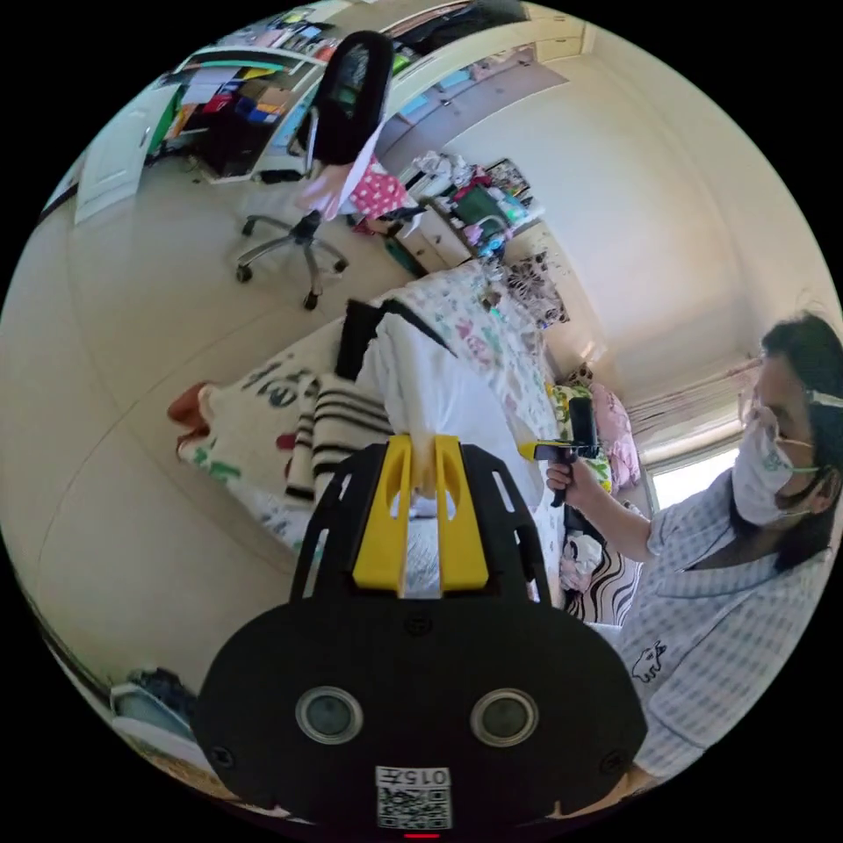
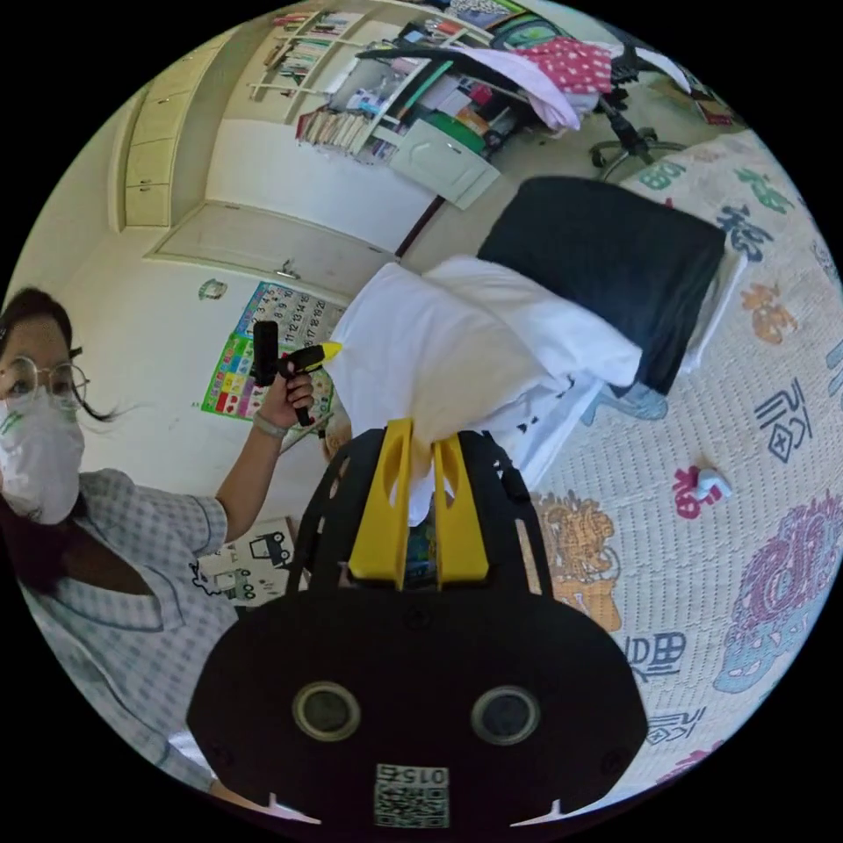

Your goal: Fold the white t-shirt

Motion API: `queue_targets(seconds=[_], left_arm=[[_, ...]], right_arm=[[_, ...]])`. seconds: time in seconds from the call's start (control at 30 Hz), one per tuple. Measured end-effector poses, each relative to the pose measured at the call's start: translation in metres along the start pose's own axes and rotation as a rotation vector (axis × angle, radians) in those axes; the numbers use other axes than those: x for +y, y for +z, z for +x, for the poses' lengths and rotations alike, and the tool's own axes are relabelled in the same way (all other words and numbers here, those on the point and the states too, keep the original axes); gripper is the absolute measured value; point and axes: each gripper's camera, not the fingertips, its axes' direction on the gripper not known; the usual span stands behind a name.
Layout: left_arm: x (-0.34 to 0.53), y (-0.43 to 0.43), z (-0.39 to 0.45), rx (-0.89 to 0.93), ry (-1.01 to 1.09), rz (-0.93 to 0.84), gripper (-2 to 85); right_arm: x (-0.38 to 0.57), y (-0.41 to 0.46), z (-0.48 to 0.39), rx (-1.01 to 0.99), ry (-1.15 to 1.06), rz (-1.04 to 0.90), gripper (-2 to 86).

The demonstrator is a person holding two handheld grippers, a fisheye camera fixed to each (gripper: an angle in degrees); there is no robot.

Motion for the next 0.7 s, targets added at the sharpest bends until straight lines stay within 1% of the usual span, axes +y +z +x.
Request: queue_targets(seconds=[0.07, 0.1, 0.13, 0.17, 0.23, 0.33, 0.4, 0.47, 0.5, 0.53, 0.57, 0.6, 0.63, 0.7], left_arm=[[0.016, 0.014, -0.016, -0.084, -0.050, -0.094, 4.5], [0.027, 0.024, -0.027, -0.151, -0.103, -0.133, 4.6], [0.037, 0.029, -0.035, -0.159, -0.145, -0.142, 4.7], [0.040, 0.030, -0.037, -0.140, -0.157, -0.133, 4.8], [0.052, 0.022, -0.032, -0.093, -0.166, -0.037, 5.3], [0.057, 0.009, -0.008, -0.164, -0.132, 0.058, 5.9], [0.054, 0.008, 0.013, -0.185, -0.079, 0.082, 6.0], [0.049, 0.017, 0.034, -0.179, -0.017, 0.069, 6.2], [0.047, 0.029, 0.047, -0.154, 0.013, 0.053, 6.3], [0.047, 0.045, 0.059, -0.102, 0.040, 0.038, 6.3], [0.048, 0.055, 0.064, -0.073, 0.052, 0.022, 6.3], [0.050, 0.079, 0.073, -0.039, 0.070, -0.028, 6.3], [0.053, 0.103, 0.079, -0.053, 0.074, -0.084, 5.9], [0.062, 0.132, 0.085, -0.131, 0.082, -0.134, 3.8]], right_arm=[[0.003, 0.031, 0.018, 0.020, 0.064, -0.106, 4.7], [0.005, 0.035, 0.022, 0.035, 0.081, -0.118, 4.7], [0.007, 0.036, 0.028, 0.066, 0.119, -0.114, 4.8], [0.009, 0.031, 0.030, 0.074, 0.135, -0.089, 5.0], [0.011, 0.015, 0.032, 0.092, 0.145, -0.020, 5.7], [0.009, -0.011, 0.044, 0.115, 0.195, 0.072, 8.1], [-0.001, -0.015, 0.051, 0.079, 0.209, 0.091, 10.2], [-0.021, -0.006, 0.054, 0.034, 0.210, 0.065, 10.8], [-0.027, -0.002, 0.053, 0.024, 0.205, 0.055, 10.5], [-0.036, 0.008, 0.052, -0.016, 0.197, 0.040, 7.7], [-0.044, 0.019, 0.050, -0.080, 0.197, 0.020, 2.7], [-0.047, 0.023, 0.049, -0.111, 0.203, 0.008, 2.3], [-0.049, 0.026, 0.043, -0.154, 0.186, 0.023, 1.5], [-0.049, 0.015, 0.026, -0.148, 0.137, 0.084, 0.8]])
